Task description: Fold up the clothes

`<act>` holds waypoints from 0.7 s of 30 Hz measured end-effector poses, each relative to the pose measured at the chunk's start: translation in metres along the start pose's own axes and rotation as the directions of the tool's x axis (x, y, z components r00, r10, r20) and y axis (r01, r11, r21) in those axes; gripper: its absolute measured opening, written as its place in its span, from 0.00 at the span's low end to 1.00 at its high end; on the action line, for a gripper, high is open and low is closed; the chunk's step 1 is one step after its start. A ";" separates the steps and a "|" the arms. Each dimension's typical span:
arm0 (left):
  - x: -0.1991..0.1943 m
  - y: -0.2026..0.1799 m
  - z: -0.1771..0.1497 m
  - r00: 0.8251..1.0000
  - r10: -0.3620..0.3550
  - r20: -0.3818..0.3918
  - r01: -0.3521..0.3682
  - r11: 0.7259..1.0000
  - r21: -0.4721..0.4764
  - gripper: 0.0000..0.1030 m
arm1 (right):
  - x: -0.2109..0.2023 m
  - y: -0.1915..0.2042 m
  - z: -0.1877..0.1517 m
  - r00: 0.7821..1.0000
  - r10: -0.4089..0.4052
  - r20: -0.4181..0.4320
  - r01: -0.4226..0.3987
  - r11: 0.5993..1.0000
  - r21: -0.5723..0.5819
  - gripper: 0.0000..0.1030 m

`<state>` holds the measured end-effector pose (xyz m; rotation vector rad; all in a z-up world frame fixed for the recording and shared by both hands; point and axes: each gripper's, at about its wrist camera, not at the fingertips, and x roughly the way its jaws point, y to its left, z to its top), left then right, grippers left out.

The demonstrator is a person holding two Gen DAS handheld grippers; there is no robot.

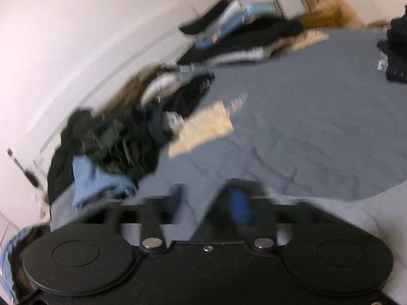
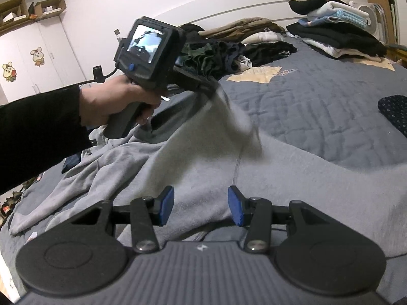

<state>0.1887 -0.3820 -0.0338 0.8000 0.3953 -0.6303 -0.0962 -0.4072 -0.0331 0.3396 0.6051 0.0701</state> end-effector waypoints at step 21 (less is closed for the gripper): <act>-0.337 0.095 -0.330 0.984 -0.096 -0.153 0.087 0.994 -0.062 0.61 | -0.058 0.078 -0.062 0.994 0.056 -0.094 -0.067 0.991 -0.117 0.44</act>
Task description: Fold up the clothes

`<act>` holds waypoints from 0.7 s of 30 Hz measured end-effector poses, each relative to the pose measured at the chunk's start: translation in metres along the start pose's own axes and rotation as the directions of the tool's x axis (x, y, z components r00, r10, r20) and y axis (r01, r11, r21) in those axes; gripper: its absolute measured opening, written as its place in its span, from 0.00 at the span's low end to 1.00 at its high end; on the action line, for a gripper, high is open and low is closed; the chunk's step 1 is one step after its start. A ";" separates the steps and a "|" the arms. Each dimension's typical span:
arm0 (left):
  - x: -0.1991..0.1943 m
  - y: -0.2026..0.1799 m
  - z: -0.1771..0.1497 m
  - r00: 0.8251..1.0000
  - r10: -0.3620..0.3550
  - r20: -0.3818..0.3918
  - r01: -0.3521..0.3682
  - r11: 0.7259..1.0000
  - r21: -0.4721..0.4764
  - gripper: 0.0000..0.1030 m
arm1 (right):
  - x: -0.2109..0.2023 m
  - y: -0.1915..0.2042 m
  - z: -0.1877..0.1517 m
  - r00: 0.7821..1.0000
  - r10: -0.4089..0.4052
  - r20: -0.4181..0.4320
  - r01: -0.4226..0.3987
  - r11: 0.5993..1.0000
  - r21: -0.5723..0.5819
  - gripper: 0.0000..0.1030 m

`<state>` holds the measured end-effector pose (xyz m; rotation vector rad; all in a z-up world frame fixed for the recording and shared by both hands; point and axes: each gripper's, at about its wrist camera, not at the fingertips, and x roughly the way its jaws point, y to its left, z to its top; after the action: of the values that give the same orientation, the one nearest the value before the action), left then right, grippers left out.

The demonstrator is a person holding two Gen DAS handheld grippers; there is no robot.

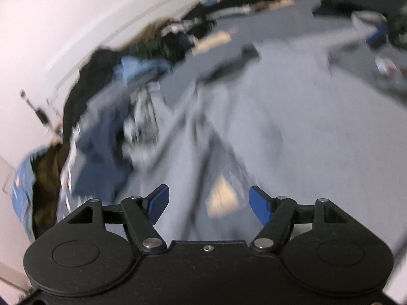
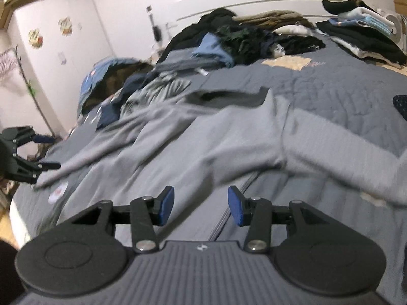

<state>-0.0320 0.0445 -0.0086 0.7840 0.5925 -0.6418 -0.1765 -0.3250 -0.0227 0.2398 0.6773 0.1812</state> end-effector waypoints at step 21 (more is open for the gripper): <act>0.025 -0.009 -0.073 0.932 -0.359 0.047 0.347 0.853 -0.389 0.09 | -0.010 0.056 -0.136 0.984 -0.028 -0.177 0.063 0.979 0.196 0.44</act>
<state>-0.0396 0.0895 -0.0717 0.3043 0.8719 -0.8172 -0.2760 -0.2525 -0.1038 0.4050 0.8754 0.0901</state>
